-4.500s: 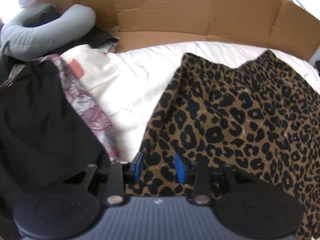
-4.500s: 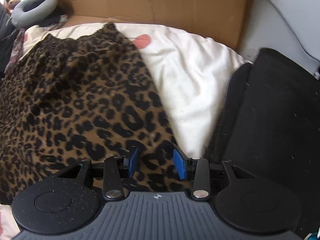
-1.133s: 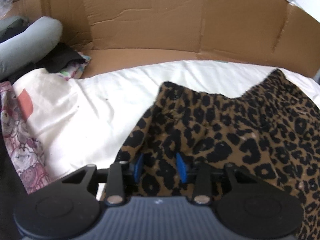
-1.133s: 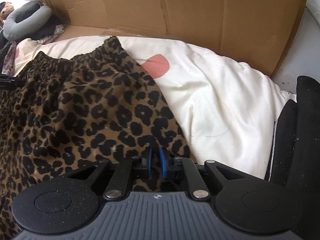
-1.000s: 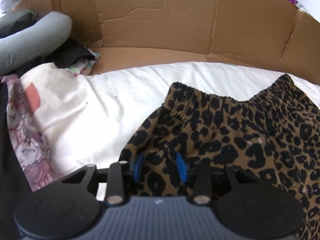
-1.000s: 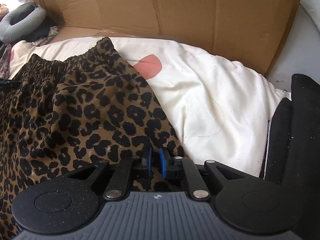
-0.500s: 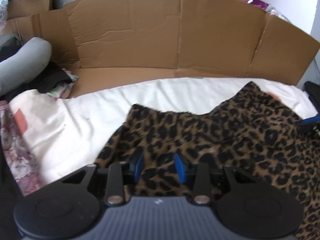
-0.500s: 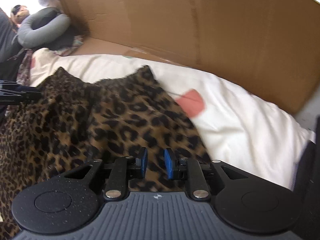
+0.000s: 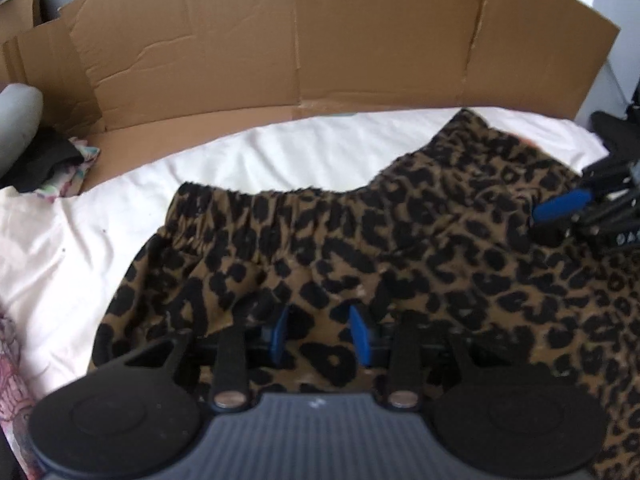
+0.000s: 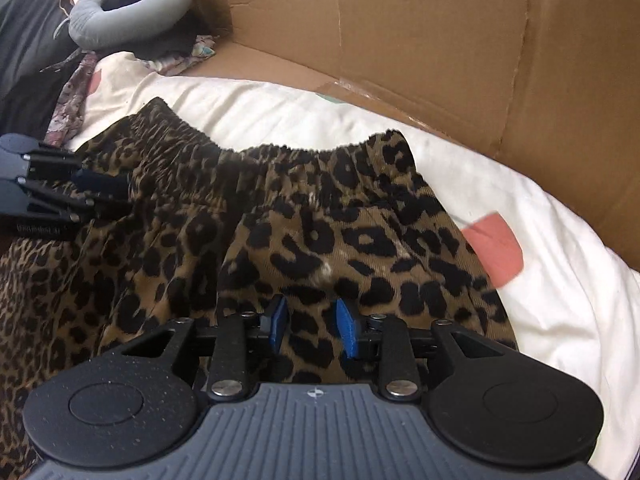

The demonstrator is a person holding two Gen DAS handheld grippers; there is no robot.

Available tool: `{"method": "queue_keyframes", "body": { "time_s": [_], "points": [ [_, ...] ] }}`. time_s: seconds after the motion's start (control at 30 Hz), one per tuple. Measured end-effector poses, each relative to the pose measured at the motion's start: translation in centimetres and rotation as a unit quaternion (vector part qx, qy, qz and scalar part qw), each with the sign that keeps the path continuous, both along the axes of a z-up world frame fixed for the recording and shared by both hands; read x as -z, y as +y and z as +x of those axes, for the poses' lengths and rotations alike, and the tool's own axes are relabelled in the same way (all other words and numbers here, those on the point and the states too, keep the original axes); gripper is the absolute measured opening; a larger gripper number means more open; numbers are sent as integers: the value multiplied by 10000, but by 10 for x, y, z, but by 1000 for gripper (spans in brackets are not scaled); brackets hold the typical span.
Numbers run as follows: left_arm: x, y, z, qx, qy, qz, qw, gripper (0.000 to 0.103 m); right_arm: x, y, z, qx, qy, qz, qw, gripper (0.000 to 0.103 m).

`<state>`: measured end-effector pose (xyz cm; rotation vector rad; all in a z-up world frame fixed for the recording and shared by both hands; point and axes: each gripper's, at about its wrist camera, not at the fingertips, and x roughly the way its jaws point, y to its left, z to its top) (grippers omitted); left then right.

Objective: Fold clothes

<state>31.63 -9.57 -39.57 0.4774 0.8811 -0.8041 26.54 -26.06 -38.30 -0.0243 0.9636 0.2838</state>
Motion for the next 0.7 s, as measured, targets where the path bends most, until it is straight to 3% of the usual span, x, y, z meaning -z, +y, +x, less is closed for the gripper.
{"method": "queue_keyframes", "body": {
  "time_s": [0.17,0.27,0.57,0.63,0.7],
  "points": [
    [-10,2,4,-140,-28,-70,9999,38,-5,0,14,-10,-156,-101,9998,35],
    [-16,10,9,-252,-137,-165,9995,36,-7,-2,22,3,-224,-166,9996,41],
    [1,22,34,-360,-23,-61,9993,31,19,-7,31,33,-157,-592,9981,42],
    [1,20,32,-318,-76,-3,9995,31,21,-4,33,134,-203,-805,9965,52],
    [-1,18,30,-301,-134,79,9994,31,21,-4,33,295,-207,-944,9949,56]
  ]
}}
